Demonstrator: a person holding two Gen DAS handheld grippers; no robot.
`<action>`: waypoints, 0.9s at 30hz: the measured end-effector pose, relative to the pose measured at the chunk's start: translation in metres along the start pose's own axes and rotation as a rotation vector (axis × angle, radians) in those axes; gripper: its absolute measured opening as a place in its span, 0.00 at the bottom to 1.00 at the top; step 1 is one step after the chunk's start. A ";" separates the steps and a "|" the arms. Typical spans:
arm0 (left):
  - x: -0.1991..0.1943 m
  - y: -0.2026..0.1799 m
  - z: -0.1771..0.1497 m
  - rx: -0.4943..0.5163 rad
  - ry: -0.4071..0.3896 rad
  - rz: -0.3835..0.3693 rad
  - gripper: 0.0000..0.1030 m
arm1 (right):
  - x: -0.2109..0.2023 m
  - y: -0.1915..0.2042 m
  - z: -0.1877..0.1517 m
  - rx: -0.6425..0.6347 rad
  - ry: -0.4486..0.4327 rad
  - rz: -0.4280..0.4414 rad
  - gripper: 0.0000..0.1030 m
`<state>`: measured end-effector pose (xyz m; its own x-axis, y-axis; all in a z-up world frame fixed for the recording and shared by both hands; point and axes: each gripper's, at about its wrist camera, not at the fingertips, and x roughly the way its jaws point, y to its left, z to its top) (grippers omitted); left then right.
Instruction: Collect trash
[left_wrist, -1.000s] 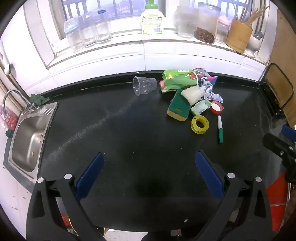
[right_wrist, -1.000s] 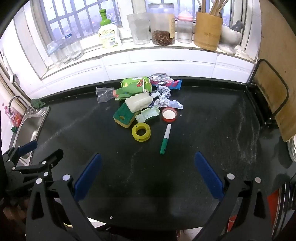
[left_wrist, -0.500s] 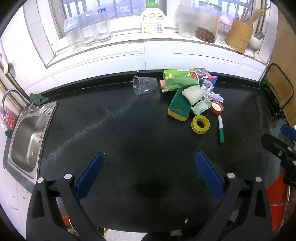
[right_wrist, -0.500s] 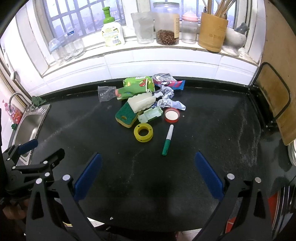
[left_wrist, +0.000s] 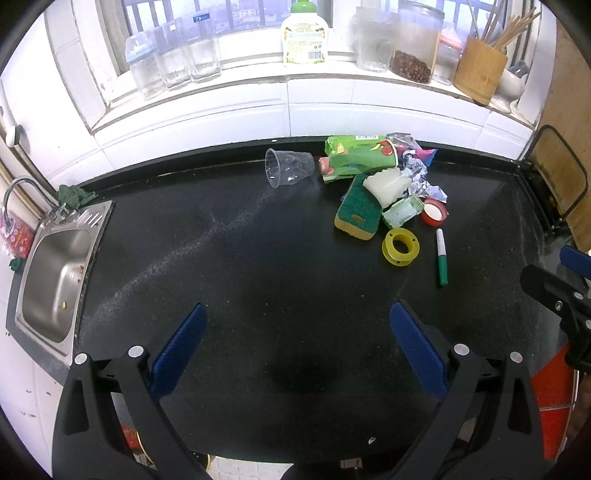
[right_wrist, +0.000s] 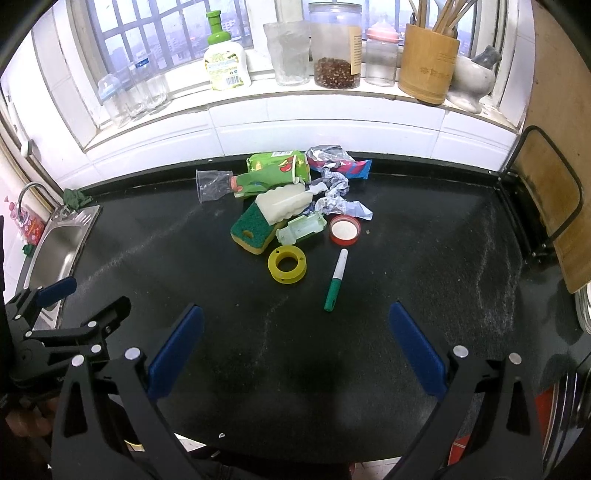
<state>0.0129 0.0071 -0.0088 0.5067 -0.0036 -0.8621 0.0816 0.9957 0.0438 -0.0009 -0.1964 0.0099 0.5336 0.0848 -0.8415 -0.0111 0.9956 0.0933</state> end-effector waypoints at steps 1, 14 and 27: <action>0.000 0.000 0.000 0.001 0.001 0.000 0.94 | 0.000 0.000 0.000 -0.002 0.001 0.000 0.94; 0.002 -0.005 0.000 -0.001 0.007 -0.003 0.94 | 0.003 -0.001 0.003 -0.004 0.007 -0.001 0.94; 0.007 -0.005 0.004 0.001 0.025 -0.011 0.94 | 0.006 -0.003 0.003 -0.002 0.012 0.001 0.94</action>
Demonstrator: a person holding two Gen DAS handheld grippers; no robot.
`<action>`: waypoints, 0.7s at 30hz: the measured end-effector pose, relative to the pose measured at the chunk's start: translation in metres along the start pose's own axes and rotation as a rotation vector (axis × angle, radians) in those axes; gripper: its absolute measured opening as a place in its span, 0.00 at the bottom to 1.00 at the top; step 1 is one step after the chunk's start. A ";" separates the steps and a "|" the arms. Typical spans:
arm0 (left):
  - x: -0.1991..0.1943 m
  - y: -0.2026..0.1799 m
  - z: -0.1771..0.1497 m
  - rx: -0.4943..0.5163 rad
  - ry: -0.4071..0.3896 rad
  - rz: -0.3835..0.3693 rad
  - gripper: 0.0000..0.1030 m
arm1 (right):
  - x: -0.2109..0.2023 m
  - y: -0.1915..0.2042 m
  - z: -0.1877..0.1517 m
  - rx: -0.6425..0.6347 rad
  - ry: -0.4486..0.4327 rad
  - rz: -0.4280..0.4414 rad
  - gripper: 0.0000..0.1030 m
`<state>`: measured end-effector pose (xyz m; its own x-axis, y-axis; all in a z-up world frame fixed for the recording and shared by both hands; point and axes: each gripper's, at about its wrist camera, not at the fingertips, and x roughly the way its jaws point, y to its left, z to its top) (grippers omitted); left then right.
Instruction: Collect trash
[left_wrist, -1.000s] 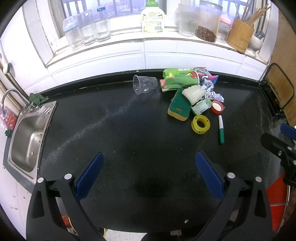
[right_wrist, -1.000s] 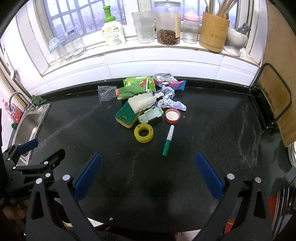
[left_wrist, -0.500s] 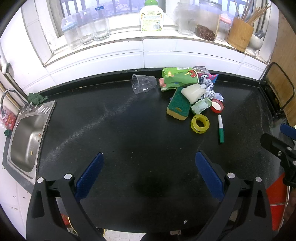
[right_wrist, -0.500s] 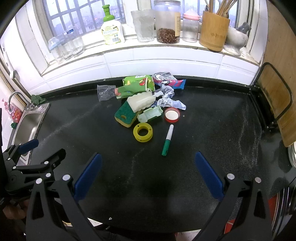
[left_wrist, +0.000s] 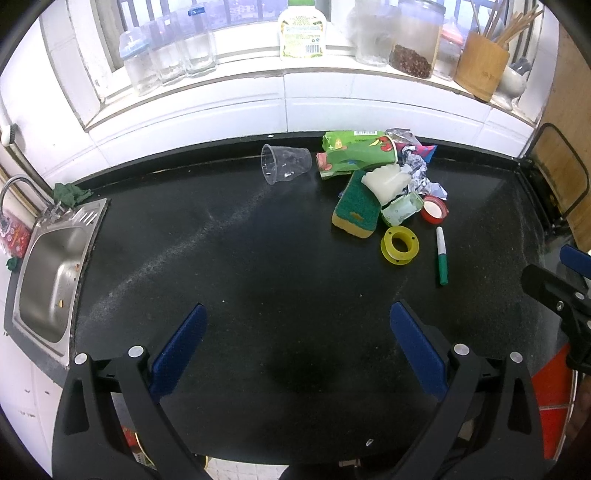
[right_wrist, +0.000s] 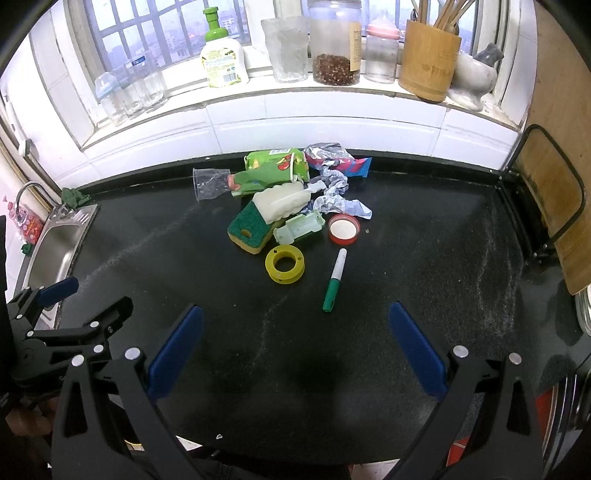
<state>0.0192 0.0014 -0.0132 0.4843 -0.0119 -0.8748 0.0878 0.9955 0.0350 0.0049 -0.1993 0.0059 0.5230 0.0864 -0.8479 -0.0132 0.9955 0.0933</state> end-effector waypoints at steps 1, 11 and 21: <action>0.001 0.000 0.000 0.000 0.005 -0.007 0.94 | 0.001 -0.001 0.000 -0.001 0.002 0.000 0.94; 0.056 -0.022 0.018 0.077 0.041 -0.001 0.94 | 0.044 -0.022 -0.006 -0.027 0.008 -0.019 0.94; 0.175 -0.058 0.056 0.201 0.012 -0.078 0.93 | 0.164 -0.059 -0.017 -0.009 0.170 -0.035 0.88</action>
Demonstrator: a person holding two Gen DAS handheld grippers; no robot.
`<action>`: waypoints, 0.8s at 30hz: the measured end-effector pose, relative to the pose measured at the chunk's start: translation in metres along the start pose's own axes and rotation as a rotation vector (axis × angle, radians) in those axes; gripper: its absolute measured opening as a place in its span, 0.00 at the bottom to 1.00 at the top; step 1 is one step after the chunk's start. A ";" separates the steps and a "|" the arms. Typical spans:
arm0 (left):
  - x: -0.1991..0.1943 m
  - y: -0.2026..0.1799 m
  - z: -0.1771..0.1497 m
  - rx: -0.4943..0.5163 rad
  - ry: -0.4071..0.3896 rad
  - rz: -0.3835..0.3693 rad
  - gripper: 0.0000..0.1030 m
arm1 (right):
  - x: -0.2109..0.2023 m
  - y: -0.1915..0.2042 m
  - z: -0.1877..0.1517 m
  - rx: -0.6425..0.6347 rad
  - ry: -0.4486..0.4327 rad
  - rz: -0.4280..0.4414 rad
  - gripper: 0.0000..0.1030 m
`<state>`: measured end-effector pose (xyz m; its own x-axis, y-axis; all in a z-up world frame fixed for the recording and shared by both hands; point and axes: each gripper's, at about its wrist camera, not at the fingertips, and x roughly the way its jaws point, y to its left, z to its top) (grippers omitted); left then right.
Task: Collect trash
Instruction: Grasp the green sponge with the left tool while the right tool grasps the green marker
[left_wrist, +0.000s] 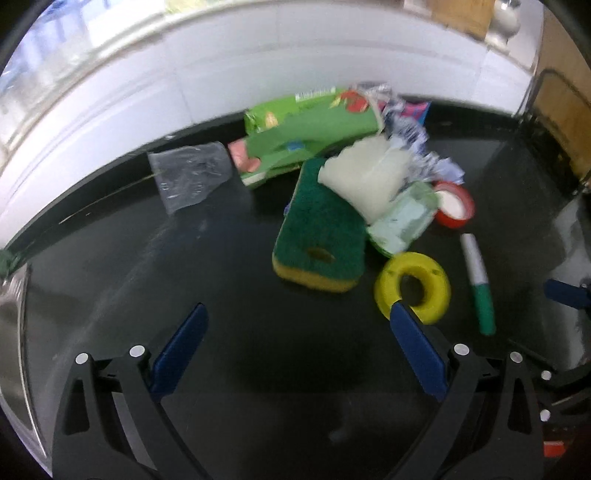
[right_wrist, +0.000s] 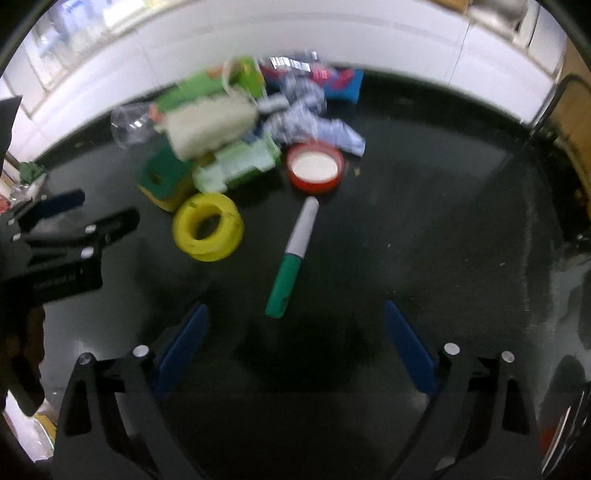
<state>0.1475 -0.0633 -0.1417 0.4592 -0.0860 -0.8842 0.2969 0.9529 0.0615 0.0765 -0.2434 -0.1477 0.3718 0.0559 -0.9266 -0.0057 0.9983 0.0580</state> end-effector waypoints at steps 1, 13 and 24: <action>0.012 0.000 0.004 0.011 0.003 -0.002 0.93 | 0.008 0.000 0.003 -0.013 0.003 -0.006 0.88; 0.056 -0.010 0.036 0.114 -0.025 -0.002 0.65 | 0.046 -0.007 0.035 -0.114 0.007 0.001 0.61; 0.004 0.002 -0.005 0.033 -0.003 -0.008 0.54 | 0.008 -0.007 0.020 -0.125 0.002 0.011 0.14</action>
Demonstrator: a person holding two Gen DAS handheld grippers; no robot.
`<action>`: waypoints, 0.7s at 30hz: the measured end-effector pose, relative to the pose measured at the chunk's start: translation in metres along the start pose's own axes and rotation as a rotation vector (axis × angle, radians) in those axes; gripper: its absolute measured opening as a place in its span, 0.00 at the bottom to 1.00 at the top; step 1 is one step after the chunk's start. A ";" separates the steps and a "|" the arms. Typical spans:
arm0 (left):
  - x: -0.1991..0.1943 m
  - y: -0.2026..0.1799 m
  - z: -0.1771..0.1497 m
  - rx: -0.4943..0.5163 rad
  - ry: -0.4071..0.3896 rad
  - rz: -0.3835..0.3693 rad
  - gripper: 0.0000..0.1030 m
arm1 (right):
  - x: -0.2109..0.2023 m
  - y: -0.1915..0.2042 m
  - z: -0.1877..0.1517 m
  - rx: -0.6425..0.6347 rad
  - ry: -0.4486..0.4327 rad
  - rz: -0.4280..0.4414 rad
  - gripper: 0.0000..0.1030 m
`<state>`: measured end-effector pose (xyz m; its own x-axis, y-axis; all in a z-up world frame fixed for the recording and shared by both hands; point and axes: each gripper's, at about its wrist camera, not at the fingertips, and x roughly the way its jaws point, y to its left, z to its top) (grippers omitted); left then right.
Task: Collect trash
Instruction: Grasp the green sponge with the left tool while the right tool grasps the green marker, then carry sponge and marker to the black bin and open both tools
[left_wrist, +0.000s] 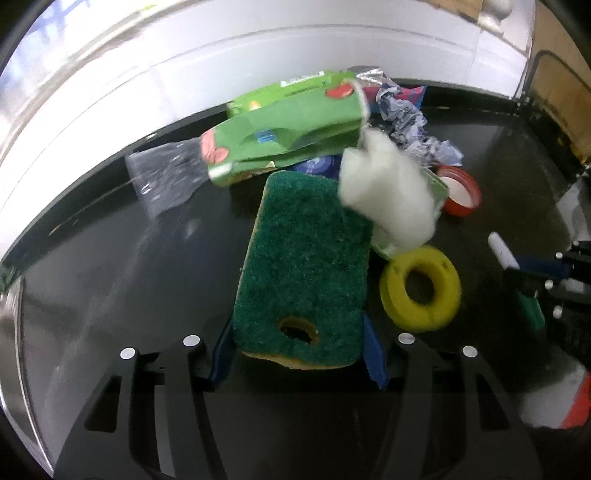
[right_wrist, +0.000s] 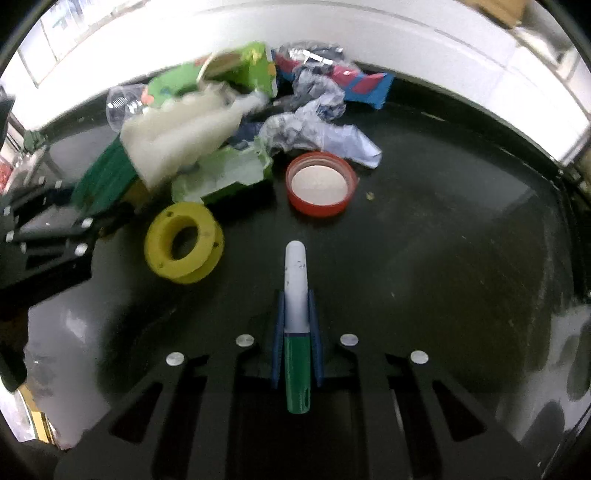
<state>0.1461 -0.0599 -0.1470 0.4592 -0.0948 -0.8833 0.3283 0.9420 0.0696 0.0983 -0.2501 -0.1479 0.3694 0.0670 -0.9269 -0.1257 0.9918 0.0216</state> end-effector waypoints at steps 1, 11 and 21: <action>-0.009 0.001 -0.008 0.003 0.001 0.000 0.54 | -0.012 0.001 -0.004 0.005 -0.015 -0.001 0.14; -0.065 0.020 -0.086 -0.054 0.014 0.000 0.54 | -0.080 0.022 -0.038 0.070 -0.104 0.034 0.13; -0.126 0.078 -0.144 -0.179 -0.067 0.063 0.54 | -0.114 0.121 -0.038 -0.085 -0.157 0.152 0.14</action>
<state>-0.0052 0.0722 -0.0968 0.5304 -0.0493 -0.8463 0.1481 0.9883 0.0353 0.0062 -0.1420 -0.0535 0.4777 0.2378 -0.8457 -0.2657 0.9567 0.1189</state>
